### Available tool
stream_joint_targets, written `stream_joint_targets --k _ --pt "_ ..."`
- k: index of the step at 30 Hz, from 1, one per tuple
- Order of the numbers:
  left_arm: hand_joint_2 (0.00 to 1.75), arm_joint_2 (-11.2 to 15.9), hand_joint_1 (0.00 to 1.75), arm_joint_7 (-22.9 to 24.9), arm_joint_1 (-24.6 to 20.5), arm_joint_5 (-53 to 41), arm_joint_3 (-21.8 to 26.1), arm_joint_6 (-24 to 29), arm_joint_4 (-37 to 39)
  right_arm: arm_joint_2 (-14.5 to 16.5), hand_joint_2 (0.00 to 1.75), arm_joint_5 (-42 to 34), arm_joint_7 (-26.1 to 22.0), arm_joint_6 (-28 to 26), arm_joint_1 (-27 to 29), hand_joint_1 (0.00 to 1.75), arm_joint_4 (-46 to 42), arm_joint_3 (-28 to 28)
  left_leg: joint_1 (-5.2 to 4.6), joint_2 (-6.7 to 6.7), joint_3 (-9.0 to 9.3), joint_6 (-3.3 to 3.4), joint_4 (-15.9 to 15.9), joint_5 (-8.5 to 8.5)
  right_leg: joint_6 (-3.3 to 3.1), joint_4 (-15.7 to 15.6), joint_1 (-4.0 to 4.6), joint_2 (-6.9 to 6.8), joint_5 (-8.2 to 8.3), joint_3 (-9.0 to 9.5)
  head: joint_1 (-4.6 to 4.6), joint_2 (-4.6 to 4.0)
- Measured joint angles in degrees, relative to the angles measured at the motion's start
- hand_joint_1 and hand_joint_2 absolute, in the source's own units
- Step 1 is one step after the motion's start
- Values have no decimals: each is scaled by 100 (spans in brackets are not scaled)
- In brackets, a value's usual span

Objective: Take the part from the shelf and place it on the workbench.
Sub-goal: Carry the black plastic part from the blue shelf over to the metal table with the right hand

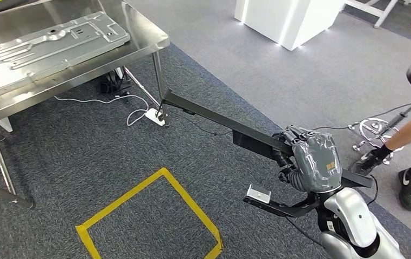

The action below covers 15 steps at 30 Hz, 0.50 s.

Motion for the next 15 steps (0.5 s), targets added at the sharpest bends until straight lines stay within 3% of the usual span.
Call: stream_joint_targets --k 2,4,5,6,8,9,11,12,13,15 --pt "175 -23 0 3 -1 0 0 -5 0 -8 175 0 0 -1 -52 175 17 4 32 -133 -47 -45 2 32 -54 -370 18 218 88 141 2 -1" --pt "175 -35 0 4 12 0 0 -8 2 -14 175 0 3 -1 -77 175 31 10 56 -272 -93 -112 -16 68 -67 -450 23 106 99 187 5 0" --pt "175 -42 0 4 19 0 0 -9 3 -14 175 0 4 -1 -90 175 34 15 47 -215 -109 -137 0 59 -74 -507 12 18 121 227 2 0" --pt "175 -47 0 5 21 0 0 -10 4 -13 175 -1 5 -1 -104 175 35 21 31 -61 -149 -160 79 -4 -87 -569 -3 -74 146 270 -8 0" --pt "175 -42 0 6 5 0 0 -8 4 -13 175 -6 8 1 -129 175 38 34 19 369 -372 -205 573 -316 -104 -649 -17 -273 177 322 -27 -1" --pt "175 -35 0 7 -5 1 0 -8 4 -13 175 -11 10 3 -133 175 43 43 33 492 -545 -235 936 -505 -113 -650 -17 -370 176 322 -32 -1" --pt "175 -29 0 7 -8 2 0 -8 4 -13 175 -26 13 8 -133 175 59 65 77 563 -782 -299 1437 -672 -101 -632 -25 -564 160 309 -33 -1" --pt "175 -28 0 7 -2 2 0 -9 4 -13 175 -31 13 10 -133 175 67 77 98 582 -752 -330 1406 -604 -84 -617 -34 -653 147 305 -32 -1" --pt "175 -25 0 7 4 2 0 -9 4 -13 175 -35 13 11 -135 175 71 84 116 622 -601 -356 1151 -451 -59 -593 -46 -736 127 303 -32 -1" --pt "175 -23 0 5 6 2 0 -9 4 -13 175 -43 14 16 -150 175 73 87 118 823 -183 -374 406 -185 15 -520 -55 -889 62 302 -33 -1"
